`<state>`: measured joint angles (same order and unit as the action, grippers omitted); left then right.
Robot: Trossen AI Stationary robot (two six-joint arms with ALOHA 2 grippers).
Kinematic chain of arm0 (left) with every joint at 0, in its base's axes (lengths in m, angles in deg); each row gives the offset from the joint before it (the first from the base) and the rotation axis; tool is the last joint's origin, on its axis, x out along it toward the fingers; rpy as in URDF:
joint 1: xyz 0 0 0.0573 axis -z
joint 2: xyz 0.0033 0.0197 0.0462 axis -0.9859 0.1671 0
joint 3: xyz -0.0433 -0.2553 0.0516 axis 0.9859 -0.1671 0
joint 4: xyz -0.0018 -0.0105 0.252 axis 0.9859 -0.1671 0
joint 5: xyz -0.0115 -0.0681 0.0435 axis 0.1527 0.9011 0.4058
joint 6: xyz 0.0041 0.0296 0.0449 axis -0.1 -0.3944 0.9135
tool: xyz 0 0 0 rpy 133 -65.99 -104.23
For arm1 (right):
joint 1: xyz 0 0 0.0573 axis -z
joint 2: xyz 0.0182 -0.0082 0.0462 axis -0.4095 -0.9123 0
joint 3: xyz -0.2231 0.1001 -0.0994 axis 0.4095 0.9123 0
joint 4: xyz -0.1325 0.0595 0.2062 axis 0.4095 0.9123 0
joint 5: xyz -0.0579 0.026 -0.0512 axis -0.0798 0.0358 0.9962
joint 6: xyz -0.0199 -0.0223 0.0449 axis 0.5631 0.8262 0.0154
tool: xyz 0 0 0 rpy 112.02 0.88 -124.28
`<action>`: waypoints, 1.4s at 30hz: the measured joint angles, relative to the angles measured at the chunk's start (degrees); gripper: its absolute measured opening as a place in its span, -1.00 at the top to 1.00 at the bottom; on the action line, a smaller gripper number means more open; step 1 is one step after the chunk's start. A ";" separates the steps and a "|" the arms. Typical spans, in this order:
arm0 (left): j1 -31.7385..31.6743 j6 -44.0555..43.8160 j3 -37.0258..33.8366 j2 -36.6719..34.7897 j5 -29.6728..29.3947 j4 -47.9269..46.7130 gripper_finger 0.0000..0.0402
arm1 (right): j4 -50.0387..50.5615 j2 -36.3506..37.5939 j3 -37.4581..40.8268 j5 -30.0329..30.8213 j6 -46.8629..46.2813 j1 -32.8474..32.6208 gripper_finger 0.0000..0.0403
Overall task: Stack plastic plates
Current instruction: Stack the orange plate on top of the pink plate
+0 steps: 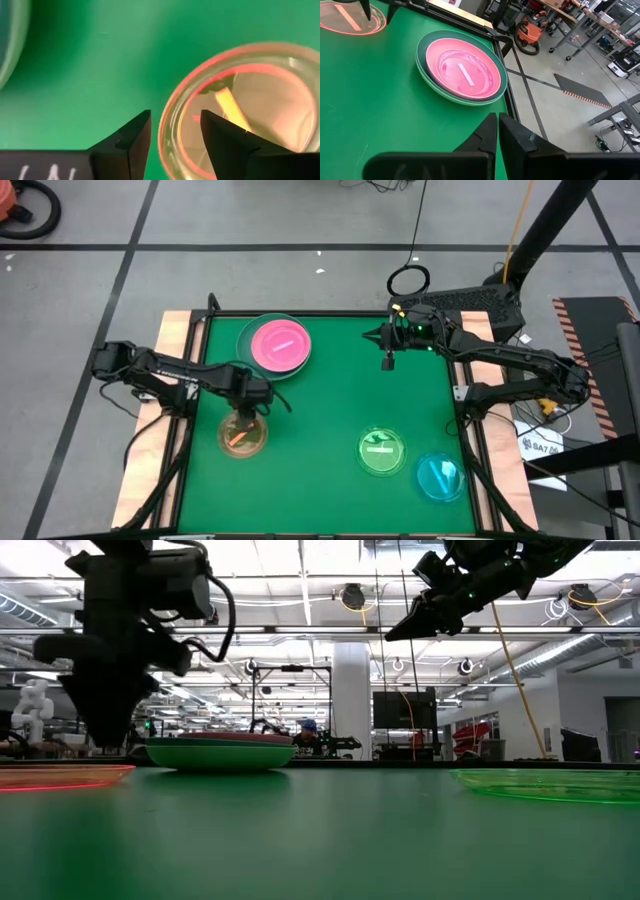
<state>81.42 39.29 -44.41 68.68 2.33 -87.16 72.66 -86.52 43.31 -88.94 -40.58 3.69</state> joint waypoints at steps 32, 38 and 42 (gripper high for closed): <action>-6.91 13.33 -3.89 0.18 7.14 2.89 0.12 | 2.19 0.00 0.00 -0.13 -0.83 2.19 0.95; -6.86 13.13 -4.03 3.05 7.20 3.18 0.12 | 2.62 0.00 0.00 -0.13 -0.84 2.21 0.95; -6.86 13.17 -4.03 4.31 7.63 3.18 0.12 | 2.74 0.00 0.00 -0.11 -1.22 2.21 0.95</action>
<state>74.56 52.47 -48.43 72.99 9.96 -83.98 75.39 -86.52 43.31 -89.05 -41.80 5.89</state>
